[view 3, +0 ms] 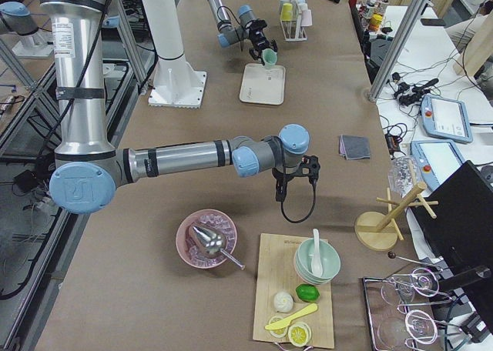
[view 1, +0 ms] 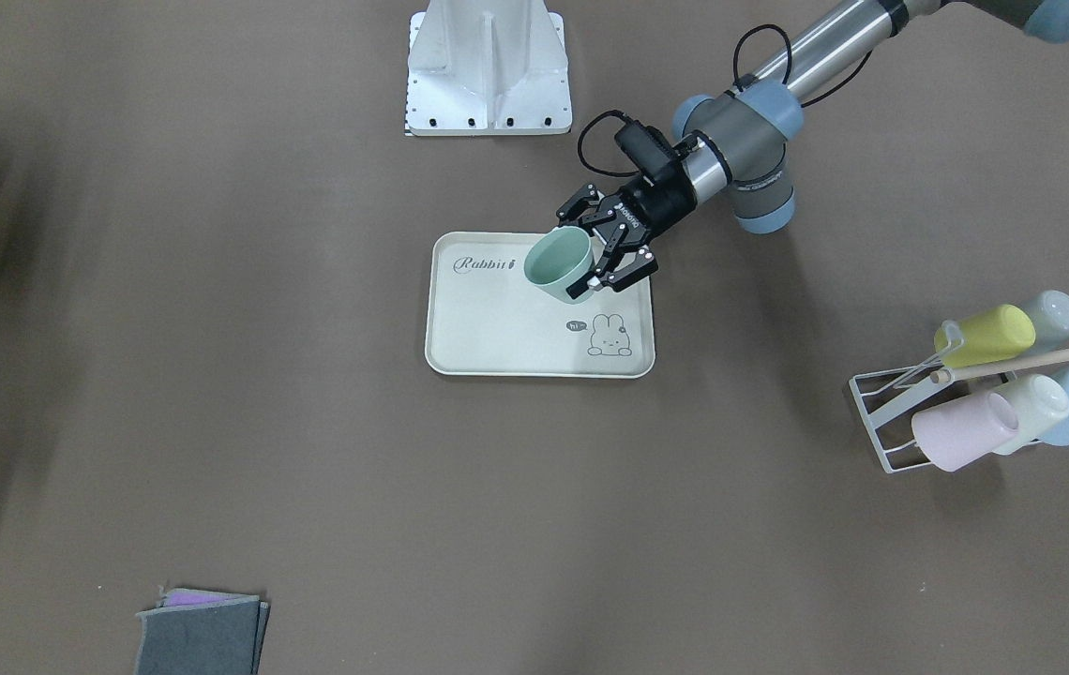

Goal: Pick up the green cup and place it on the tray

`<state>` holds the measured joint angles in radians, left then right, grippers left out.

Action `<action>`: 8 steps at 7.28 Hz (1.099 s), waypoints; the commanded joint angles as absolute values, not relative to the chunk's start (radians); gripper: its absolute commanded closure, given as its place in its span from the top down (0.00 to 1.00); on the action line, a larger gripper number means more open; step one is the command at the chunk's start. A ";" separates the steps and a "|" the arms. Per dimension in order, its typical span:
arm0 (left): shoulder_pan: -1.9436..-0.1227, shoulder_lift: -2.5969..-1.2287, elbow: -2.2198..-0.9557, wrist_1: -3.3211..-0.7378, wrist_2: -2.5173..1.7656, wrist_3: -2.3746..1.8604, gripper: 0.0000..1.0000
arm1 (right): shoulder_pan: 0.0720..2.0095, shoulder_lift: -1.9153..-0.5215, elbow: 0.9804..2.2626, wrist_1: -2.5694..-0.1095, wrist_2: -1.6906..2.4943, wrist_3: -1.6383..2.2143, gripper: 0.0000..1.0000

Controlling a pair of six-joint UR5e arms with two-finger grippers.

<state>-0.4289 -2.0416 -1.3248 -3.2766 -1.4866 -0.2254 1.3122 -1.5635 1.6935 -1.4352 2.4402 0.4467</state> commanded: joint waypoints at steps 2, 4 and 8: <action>-0.420 -2.085 -1.253 -3.306 -1.560 -0.377 0.00 | 1.414 -1.577 1.683 -1.637 2.433 0.208 0.99; -0.420 -2.086 -1.250 -3.304 -1.606 -0.426 0.00 | 1.466 -1.578 1.689 -1.733 2.427 0.154 0.99; -0.420 -2.137 -1.168 -3.301 -1.608 -0.417 0.00 | 1.505 -1.614 1.701 -1.736 2.370 0.144 0.99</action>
